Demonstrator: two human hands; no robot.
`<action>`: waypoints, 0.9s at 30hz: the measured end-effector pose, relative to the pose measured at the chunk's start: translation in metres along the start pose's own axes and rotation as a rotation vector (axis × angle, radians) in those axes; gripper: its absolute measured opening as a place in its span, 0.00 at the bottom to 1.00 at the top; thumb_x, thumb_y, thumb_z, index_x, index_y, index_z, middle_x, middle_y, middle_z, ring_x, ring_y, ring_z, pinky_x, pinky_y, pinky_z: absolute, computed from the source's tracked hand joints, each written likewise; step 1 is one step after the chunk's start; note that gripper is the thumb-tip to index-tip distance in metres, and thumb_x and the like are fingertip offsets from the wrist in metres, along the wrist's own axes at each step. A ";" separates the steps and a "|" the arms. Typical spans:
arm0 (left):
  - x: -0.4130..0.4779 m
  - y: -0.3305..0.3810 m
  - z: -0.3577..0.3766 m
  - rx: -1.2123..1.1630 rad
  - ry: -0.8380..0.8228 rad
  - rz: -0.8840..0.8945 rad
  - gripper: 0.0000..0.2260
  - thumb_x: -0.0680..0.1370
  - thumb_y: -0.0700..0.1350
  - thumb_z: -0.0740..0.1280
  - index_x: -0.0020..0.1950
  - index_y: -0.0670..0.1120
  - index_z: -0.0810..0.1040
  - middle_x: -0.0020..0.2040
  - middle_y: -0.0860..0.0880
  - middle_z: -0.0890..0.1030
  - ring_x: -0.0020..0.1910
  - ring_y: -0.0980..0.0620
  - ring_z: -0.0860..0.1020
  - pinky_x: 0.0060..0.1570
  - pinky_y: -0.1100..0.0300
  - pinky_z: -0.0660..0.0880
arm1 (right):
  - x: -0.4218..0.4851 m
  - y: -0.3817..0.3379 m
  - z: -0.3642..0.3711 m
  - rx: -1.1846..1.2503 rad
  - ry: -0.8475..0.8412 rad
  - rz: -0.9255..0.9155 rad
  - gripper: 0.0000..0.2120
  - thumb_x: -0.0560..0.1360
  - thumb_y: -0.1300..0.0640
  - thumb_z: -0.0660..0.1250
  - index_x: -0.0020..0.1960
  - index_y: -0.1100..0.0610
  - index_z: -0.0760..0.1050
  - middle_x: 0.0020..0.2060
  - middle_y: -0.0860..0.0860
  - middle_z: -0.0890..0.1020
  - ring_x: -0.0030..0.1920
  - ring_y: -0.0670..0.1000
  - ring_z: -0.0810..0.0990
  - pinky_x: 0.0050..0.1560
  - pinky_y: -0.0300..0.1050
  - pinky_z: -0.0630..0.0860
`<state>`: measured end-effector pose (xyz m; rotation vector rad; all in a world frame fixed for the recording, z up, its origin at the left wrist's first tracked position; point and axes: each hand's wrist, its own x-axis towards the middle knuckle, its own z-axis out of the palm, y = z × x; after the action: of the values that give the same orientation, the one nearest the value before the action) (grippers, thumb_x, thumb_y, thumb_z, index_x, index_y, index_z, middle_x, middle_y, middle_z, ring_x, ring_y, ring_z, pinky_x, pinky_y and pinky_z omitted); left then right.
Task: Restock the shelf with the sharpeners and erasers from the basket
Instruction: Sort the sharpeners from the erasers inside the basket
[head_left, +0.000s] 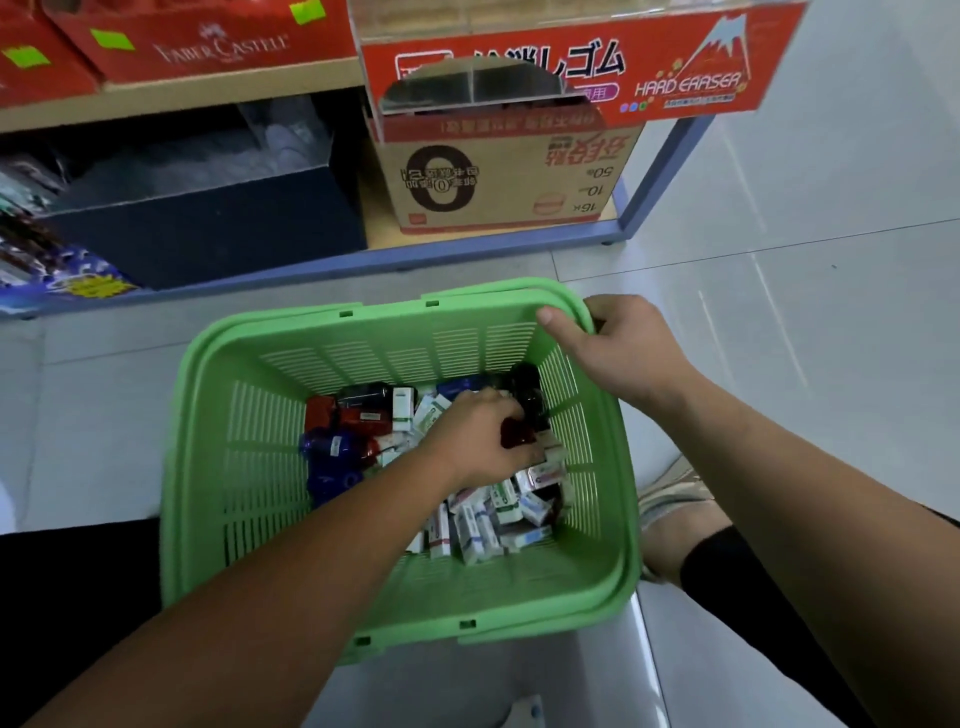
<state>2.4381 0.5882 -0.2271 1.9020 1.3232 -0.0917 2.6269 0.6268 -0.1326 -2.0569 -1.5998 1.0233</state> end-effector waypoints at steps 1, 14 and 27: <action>0.004 0.005 -0.004 0.082 -0.043 -0.027 0.27 0.75 0.63 0.71 0.69 0.50 0.76 0.61 0.47 0.75 0.62 0.45 0.71 0.57 0.52 0.73 | -0.002 0.002 0.000 -0.044 0.055 -0.062 0.20 0.79 0.37 0.67 0.41 0.52 0.79 0.33 0.48 0.79 0.36 0.52 0.77 0.36 0.46 0.72; -0.018 -0.036 -0.037 -0.127 0.368 -0.207 0.11 0.84 0.53 0.64 0.57 0.47 0.81 0.45 0.48 0.84 0.42 0.46 0.80 0.40 0.55 0.76 | -0.030 -0.033 0.052 -0.879 -0.427 -0.336 0.17 0.81 0.53 0.68 0.68 0.53 0.73 0.62 0.53 0.76 0.65 0.57 0.76 0.54 0.53 0.77; -0.068 -0.092 -0.065 0.473 0.158 -0.339 0.10 0.79 0.45 0.68 0.60 0.46 0.79 0.56 0.46 0.79 0.57 0.45 0.78 0.53 0.51 0.78 | 0.007 -0.016 0.090 -1.368 -0.547 -0.537 0.21 0.82 0.57 0.63 0.74 0.55 0.71 0.71 0.54 0.72 0.69 0.58 0.72 0.68 0.53 0.70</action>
<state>2.3091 0.5904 -0.2027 2.0762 1.8496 -0.4709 2.5526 0.6243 -0.1858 -1.6604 -3.5403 0.1913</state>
